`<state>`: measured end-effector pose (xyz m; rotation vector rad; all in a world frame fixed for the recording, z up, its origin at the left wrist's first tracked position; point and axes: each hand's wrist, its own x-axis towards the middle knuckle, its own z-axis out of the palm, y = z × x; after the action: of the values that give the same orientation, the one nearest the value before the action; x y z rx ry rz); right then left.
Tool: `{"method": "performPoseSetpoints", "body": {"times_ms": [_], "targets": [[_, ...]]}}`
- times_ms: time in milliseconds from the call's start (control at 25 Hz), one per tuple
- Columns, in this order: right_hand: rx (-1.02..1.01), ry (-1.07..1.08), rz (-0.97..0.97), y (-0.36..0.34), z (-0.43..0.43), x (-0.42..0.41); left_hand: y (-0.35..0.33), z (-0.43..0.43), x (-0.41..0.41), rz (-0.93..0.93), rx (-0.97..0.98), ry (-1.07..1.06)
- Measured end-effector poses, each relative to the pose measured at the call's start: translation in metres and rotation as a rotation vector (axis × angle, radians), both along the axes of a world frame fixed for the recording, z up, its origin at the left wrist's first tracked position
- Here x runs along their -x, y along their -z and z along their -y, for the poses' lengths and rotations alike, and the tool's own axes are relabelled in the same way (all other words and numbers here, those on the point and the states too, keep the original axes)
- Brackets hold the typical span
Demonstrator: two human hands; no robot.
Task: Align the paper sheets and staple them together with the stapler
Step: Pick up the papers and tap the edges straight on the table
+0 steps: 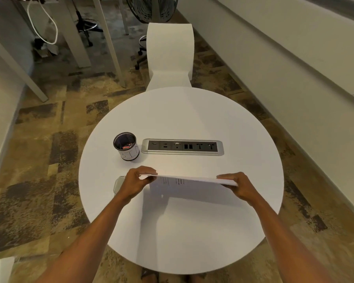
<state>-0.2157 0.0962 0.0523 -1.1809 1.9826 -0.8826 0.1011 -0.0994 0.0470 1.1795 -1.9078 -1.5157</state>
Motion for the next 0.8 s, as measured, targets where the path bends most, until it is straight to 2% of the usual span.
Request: {"method": "performPoseSetpoints", "body": {"times_ms": [160, 480, 680, 800], "targets": [[-0.048, 0.148, 0.131, -0.003, 0.005, 0.01, -0.006, 0.001, 0.003, -0.041, -0.022, 0.012], [0.036, 0.179, 0.198, -0.018, 0.008, 0.017, -0.03, 0.01, 0.013, -0.088, 0.061, 0.002], [-0.119, 0.074, 0.227, -0.005, 0.006, 0.01, -0.022, 0.006, 0.006, 0.1, -0.006, 0.037], [-0.067, 0.146, 0.177, -0.011, 0.009, 0.008, -0.024, 0.008, 0.003, 0.087, 0.039, 0.018]]}}
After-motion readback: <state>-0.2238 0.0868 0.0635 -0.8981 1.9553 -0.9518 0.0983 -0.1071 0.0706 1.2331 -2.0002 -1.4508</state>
